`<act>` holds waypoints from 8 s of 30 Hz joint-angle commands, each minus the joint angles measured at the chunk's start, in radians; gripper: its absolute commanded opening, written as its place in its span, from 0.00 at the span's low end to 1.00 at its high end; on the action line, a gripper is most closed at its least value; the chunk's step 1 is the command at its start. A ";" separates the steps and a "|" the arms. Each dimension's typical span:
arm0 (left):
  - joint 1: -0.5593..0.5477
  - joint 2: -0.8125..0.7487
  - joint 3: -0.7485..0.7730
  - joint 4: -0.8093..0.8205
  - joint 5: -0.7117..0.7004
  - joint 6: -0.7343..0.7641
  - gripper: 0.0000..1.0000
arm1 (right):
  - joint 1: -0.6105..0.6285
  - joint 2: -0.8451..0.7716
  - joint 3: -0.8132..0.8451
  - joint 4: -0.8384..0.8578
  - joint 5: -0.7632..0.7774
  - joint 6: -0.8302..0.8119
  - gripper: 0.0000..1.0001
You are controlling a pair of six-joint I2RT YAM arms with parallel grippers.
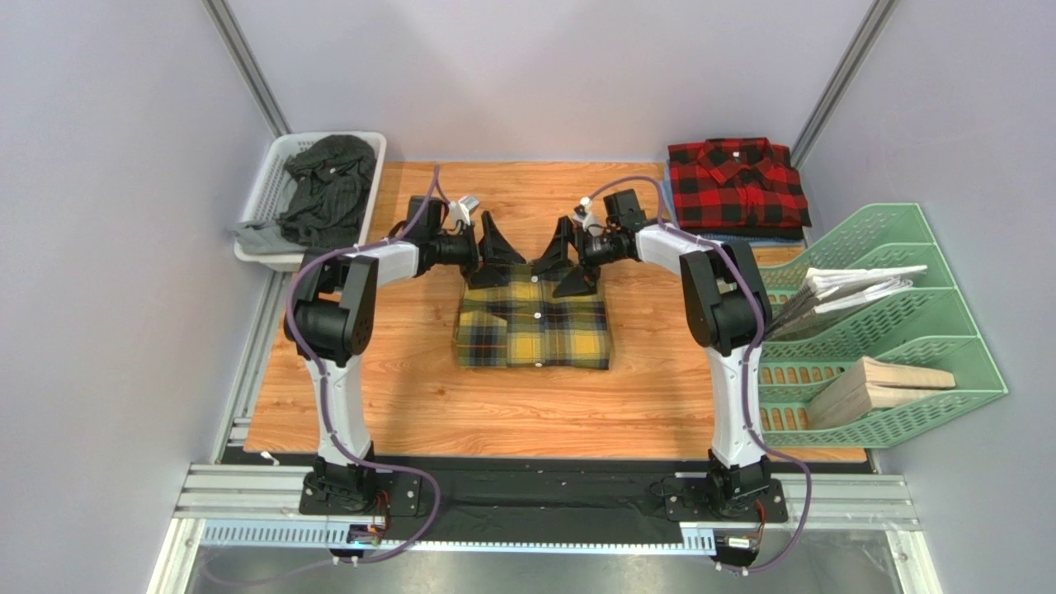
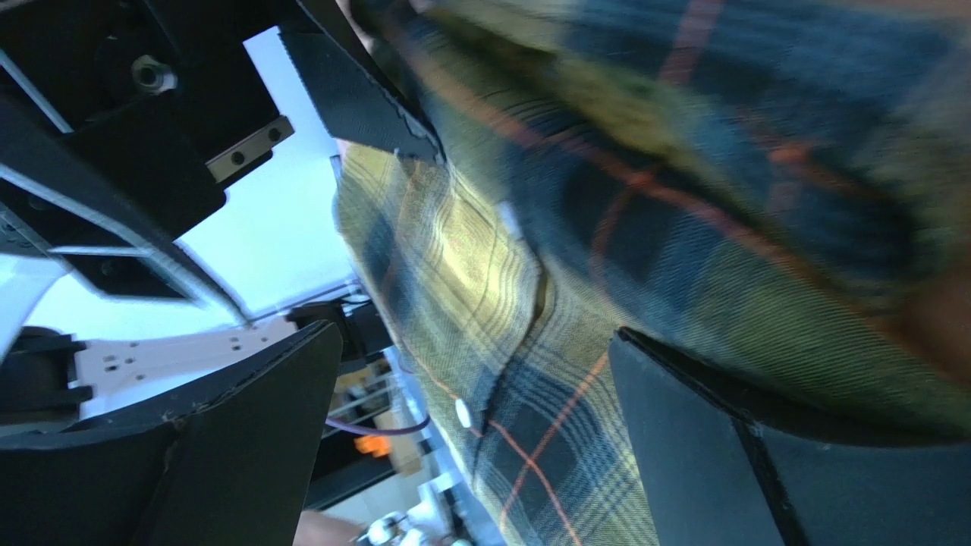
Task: Fold and stack the long sleeve shirts
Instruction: Fold the shirt
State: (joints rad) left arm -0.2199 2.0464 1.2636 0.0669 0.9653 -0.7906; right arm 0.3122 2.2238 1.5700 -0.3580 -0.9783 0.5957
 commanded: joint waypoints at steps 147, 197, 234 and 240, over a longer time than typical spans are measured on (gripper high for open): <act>-0.076 0.222 0.950 -1.430 -0.179 1.132 0.00 | 0.079 -0.493 -0.246 -0.564 0.419 -0.847 0.80; -0.216 -0.051 0.461 -1.337 -0.678 1.603 0.56 | -0.157 -0.544 -0.476 -0.437 0.109 -0.550 0.68; -0.185 0.122 0.608 -1.216 -0.638 1.470 0.43 | 0.031 -0.274 -0.334 -0.381 0.118 -0.438 0.64; -0.167 0.095 0.391 -1.286 -0.564 1.119 0.00 | -0.041 -0.296 -0.320 -0.409 0.153 -0.433 0.67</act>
State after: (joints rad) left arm -0.3996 2.1990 1.7966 -1.1122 0.3557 0.5655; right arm 0.3332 1.9480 1.2247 -0.7849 -0.8204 0.1295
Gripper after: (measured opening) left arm 0.093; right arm 0.663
